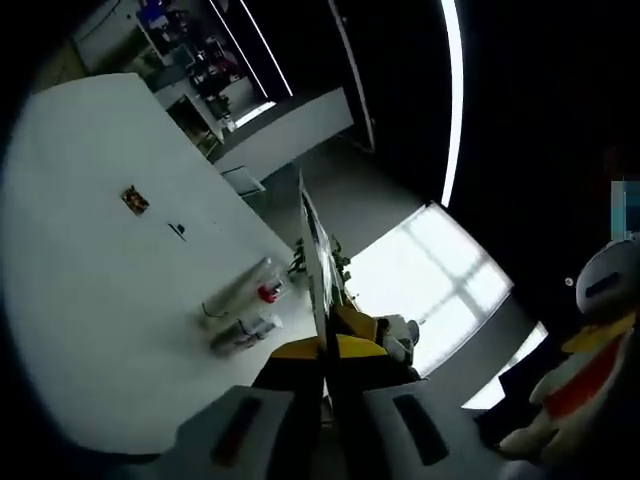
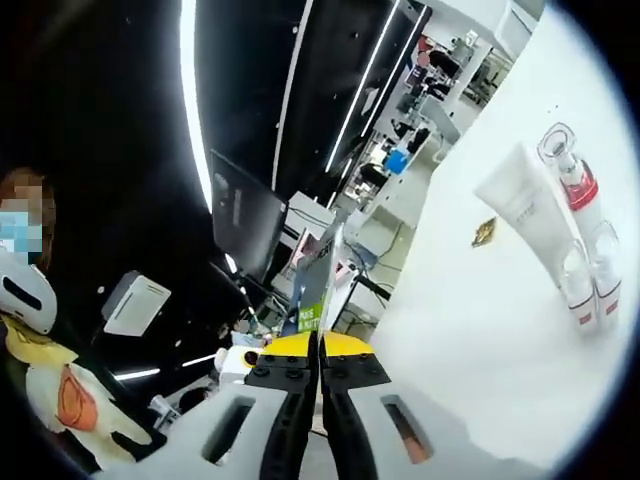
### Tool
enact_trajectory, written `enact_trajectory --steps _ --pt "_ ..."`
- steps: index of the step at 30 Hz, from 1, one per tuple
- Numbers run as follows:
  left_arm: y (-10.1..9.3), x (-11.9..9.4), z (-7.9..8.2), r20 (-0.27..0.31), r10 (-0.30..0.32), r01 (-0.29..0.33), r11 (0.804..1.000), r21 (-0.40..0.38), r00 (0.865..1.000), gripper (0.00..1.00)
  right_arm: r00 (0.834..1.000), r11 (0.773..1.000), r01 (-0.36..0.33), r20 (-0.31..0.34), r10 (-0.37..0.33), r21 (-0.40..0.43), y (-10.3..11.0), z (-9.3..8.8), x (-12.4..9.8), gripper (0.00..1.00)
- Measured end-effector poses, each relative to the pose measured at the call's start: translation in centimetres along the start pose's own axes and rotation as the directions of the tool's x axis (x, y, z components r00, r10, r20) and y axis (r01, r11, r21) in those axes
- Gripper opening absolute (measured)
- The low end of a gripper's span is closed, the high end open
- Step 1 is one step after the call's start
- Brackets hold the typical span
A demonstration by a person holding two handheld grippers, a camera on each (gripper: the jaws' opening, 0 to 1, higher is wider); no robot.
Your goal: Arrange the skincare products in the storage area until every visible bottle or jar stands upright without overlapping.
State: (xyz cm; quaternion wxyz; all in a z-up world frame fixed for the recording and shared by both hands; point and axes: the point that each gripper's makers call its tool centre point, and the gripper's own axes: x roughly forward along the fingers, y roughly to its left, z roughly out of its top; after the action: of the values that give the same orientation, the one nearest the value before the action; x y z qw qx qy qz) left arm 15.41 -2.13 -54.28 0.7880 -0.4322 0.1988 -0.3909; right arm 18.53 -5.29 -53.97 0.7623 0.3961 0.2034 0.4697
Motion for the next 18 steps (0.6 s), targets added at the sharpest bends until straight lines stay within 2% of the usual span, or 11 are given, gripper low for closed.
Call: enact_trajectory --steps 6,10,11,14,18 --pt "0.1 0.1 -0.2 0.006 -0.002 0.002 1.000 -0.026 1.000 0.00 1.000 1.000 0.013 0.003 -0.012 -0.014 -0.4 0.0 -0.1 0.01" --pt "0.7 0.5 -0.4 -0.003 0.003 -0.003 0.999 -0.043 1.000 0.00 1.000 0.995 0.025 0.016 -0.023 -0.100 -0.8 0.0 -0.4 0.03" --pt "0.7 0.5 -0.5 -0.004 0.002 -0.002 0.999 -0.042 1.000 0.00 1.000 0.988 0.028 0.016 -0.026 -0.149 -1.0 0.1 -0.6 0.04" --pt "0.9 0.9 -0.7 -0.012 -0.002 0.001 0.999 -0.053 1.000 0.00 0.999 0.975 0.049 0.004 -0.050 -0.215 -1.3 0.1 -0.8 0.06" --pt "1.3 1.2 -0.7 -0.016 0.003 -0.004 0.998 -0.060 1.000 0.00 0.998 0.972 0.059 -0.011 -0.064 -0.227 -1.8 0.0 -1.0 0.15"
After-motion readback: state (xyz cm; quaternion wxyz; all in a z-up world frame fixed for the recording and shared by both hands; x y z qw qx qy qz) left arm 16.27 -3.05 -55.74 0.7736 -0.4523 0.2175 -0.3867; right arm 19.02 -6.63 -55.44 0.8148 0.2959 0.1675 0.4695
